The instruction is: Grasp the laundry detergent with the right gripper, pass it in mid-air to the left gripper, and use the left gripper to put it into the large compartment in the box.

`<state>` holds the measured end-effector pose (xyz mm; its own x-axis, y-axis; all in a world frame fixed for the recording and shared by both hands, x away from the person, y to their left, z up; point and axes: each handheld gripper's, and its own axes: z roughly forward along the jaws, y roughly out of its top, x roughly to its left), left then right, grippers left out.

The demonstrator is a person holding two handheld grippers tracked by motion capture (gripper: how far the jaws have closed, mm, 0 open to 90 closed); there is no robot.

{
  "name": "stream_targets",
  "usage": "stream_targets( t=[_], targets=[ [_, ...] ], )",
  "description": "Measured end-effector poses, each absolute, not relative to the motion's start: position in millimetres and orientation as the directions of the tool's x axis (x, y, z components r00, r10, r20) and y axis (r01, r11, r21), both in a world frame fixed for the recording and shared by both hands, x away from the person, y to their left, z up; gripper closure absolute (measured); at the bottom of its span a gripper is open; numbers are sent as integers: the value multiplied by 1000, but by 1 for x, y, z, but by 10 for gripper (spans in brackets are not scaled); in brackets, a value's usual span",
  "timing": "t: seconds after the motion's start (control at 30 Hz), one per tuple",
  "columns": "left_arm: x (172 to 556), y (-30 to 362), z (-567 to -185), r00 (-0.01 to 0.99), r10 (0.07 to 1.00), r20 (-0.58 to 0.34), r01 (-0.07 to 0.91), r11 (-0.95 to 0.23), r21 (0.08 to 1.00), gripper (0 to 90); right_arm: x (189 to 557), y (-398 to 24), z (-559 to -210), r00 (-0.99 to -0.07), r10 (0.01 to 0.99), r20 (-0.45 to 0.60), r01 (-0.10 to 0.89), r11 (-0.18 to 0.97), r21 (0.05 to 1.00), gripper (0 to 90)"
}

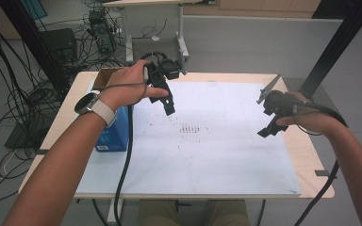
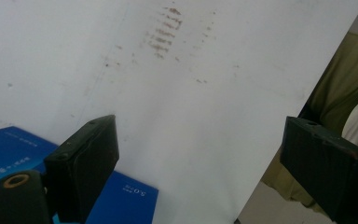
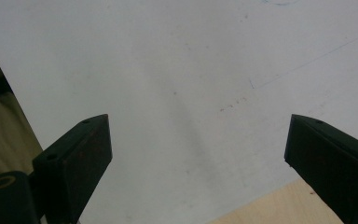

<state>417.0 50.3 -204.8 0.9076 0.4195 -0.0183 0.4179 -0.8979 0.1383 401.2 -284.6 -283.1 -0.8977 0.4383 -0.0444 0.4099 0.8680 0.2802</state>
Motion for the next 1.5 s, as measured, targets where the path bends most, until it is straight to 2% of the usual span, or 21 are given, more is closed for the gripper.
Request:
stream_targets(
  t=[0.13, 0.83, 1.5],
  targets=[
    [410, 43, -213, 928, 373, -20, 372, -919, 134, 120, 401, -284, -284, -899, 436, -44, 409, 869, 278, 73],
    [396, 17, -239, 960, 280, -15, 280, -954, 109, 120, 397, -281, -284, -901, 432, -41, 404, 869, 286, 72],
    [395, 19, -247, 954, 301, -18, 301, -946, 118, 120, 397, -282, -289, -902, 431, -32, 404, 867, 293, 72]
  ],
)
